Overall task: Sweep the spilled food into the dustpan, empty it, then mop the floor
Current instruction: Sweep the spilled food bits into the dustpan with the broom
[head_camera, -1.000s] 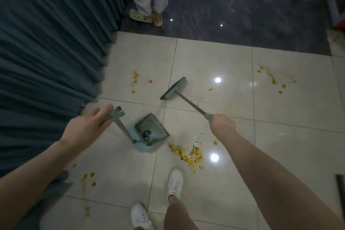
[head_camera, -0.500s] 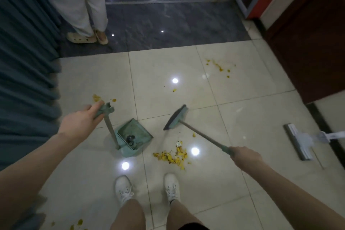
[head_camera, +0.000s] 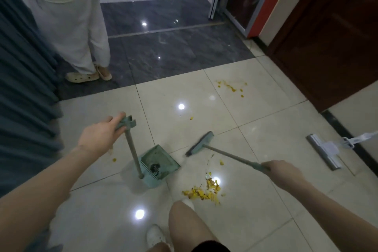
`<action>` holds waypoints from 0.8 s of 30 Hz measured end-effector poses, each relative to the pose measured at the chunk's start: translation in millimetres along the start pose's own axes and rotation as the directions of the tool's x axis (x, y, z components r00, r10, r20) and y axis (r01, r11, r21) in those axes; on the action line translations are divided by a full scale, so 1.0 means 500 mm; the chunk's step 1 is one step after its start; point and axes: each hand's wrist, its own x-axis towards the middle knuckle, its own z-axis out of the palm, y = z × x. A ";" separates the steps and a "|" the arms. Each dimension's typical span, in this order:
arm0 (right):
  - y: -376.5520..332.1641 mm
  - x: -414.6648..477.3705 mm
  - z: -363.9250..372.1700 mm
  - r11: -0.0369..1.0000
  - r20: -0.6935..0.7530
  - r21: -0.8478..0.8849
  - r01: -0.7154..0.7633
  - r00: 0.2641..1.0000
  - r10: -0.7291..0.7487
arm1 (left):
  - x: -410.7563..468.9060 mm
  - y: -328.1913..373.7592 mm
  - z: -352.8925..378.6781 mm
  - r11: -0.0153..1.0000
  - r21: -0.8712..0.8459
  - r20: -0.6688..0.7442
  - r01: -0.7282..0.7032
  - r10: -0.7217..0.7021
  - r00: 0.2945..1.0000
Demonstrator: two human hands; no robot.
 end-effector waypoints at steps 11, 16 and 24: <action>-0.381 0.426 -0.246 0.979 -0.051 0.161 0.128 0.991 -0.121 | 0.232 -0.128 -0.042 0.983 -0.028 -0.111 0.179 -0.181 0.977; -0.527 0.680 -0.353 0.968 -0.031 0.199 0.153 0.988 -0.150 | 0.410 -0.166 -0.031 0.992 0.019 -0.082 0.128 -0.126 0.989; -0.585 0.916 -0.438 0.983 0.090 0.118 0.138 0.985 -0.149 | 0.679 -0.170 -0.007 0.990 0.102 0.016 0.101 -0.103 0.995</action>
